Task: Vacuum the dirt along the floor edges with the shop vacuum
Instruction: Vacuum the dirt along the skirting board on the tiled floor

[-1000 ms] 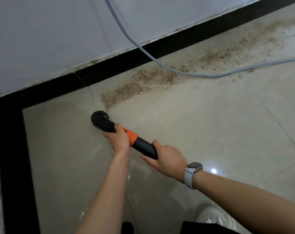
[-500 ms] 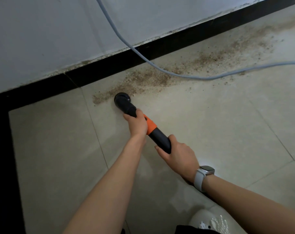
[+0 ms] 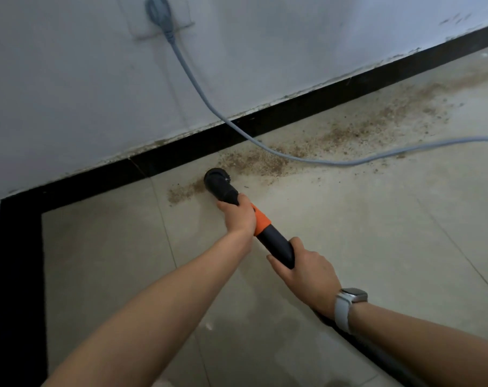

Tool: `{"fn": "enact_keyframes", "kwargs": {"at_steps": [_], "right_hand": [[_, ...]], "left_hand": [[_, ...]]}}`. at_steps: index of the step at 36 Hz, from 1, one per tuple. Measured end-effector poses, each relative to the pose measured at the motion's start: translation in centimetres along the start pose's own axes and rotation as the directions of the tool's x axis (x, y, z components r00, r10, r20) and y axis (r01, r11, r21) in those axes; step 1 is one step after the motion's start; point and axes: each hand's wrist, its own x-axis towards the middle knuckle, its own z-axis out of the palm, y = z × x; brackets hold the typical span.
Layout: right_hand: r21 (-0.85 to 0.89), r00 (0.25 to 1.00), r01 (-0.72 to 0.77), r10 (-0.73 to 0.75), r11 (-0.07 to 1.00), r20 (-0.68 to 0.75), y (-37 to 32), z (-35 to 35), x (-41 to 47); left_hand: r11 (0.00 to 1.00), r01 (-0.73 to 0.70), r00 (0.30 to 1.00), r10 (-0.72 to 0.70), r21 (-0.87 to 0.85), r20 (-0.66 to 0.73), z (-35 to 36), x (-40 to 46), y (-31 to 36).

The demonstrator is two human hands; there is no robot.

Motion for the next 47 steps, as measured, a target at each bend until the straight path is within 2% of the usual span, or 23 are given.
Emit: {"fn": "enact_keyframes", "kwargs": {"at_steps": [7,11,15,20,28,34,39,47], "right_hand": [[0.007,0.980,0.174,-0.174,0.985,0.102,-5.7,1.5,1.3],[0.080,0.960,0.210,-0.221,0.974,0.171,-8.5,3.7,0.6],[0.075,0.951,0.211,-0.222,0.975,0.213,-9.8,6.0,-0.3],[0.043,0.966,0.154,-0.160,0.987,0.202,-9.5,6.0,-0.7],[-0.070,0.960,0.195,-0.176,0.978,0.217,-6.8,4.6,-1.6],[0.000,0.980,0.123,-0.121,0.992,0.159,-8.5,5.7,0.3],[0.027,0.983,0.117,-0.120,0.993,0.139,-10.5,6.1,1.9],[-0.034,0.980,0.129,-0.122,0.991,0.155,-7.5,5.6,0.5]], "left_hand": [[0.992,0.052,0.971,-0.077,-0.117,-0.224,-7.1,2.0,1.4],[0.964,0.086,0.958,-0.149,-0.250,-0.246,-11.0,2.4,0.5],[0.955,0.129,0.944,-0.200,-0.266,-0.261,-13.4,3.2,-1.2],[0.959,0.159,0.955,-0.210,-0.235,-0.210,-12.7,3.8,-2.3],[0.942,0.244,0.953,-0.277,-0.232,-0.121,-11.0,3.5,-4.8],[0.967,0.205,0.972,-0.219,-0.147,-0.081,-11.6,4.7,-2.0],[0.966,0.190,0.978,-0.201,-0.175,-0.050,-12.1,7.0,-0.8],[0.959,0.247,0.967,-0.253,-0.140,-0.022,-11.1,4.8,-2.8]]}}
